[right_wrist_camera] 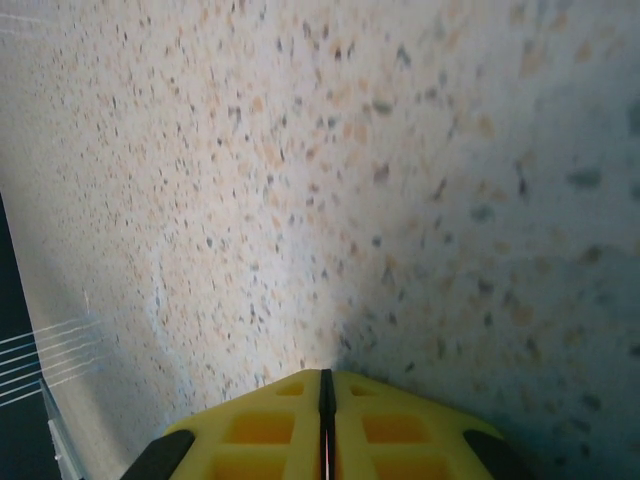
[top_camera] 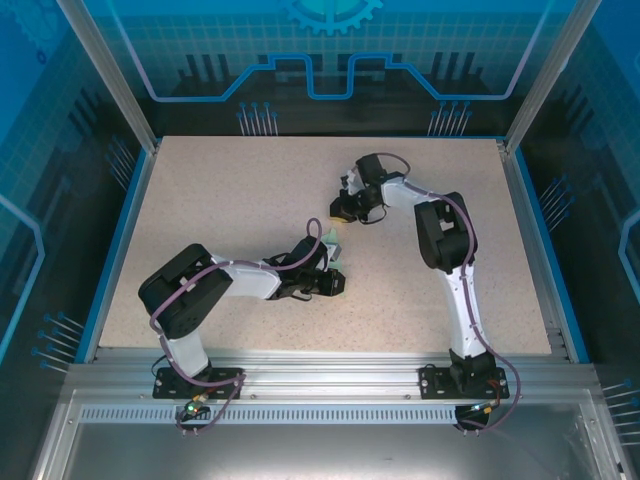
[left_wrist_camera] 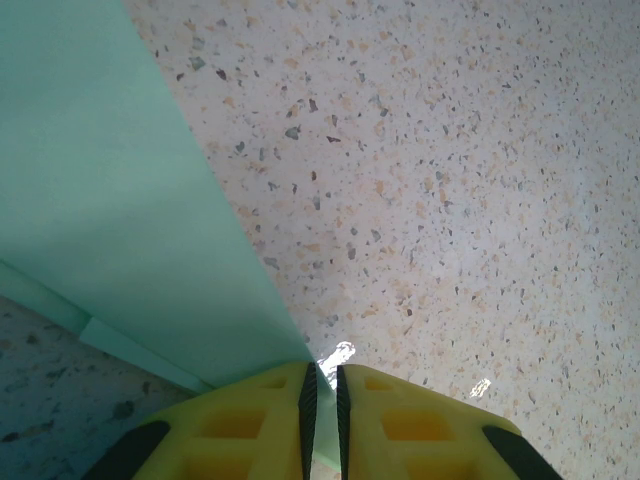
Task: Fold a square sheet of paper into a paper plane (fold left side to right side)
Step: Fold the wing for the fifth time at the center of the table, then pick up the paper plane at the center of the table.
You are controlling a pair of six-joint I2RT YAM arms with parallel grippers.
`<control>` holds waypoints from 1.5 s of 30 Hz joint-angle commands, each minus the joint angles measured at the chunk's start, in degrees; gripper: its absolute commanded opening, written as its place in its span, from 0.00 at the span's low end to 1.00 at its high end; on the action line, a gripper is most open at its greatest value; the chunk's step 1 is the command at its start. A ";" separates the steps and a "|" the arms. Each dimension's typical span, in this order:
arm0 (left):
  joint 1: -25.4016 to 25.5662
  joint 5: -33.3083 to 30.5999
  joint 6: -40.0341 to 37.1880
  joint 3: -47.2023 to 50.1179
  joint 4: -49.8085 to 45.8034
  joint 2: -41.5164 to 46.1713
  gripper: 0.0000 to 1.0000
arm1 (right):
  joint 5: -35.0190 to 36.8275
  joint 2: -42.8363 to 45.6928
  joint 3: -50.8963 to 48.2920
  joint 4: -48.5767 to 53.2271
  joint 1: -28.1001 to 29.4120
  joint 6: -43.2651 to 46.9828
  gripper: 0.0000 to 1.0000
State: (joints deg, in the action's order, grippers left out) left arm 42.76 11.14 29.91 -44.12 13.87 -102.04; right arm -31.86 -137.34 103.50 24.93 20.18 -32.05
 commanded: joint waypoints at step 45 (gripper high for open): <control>-4.82 -38.48 12.85 9.69 -31.14 49.04 0.78 | 31.55 30.64 -28.68 9.88 19.09 4.55 0.00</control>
State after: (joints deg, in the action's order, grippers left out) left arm 38.28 -25.58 42.13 -34.28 -15.88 -53.80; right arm -0.36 -109.45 73.12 32.56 38.22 -28.08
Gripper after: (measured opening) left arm 0.777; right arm 0.034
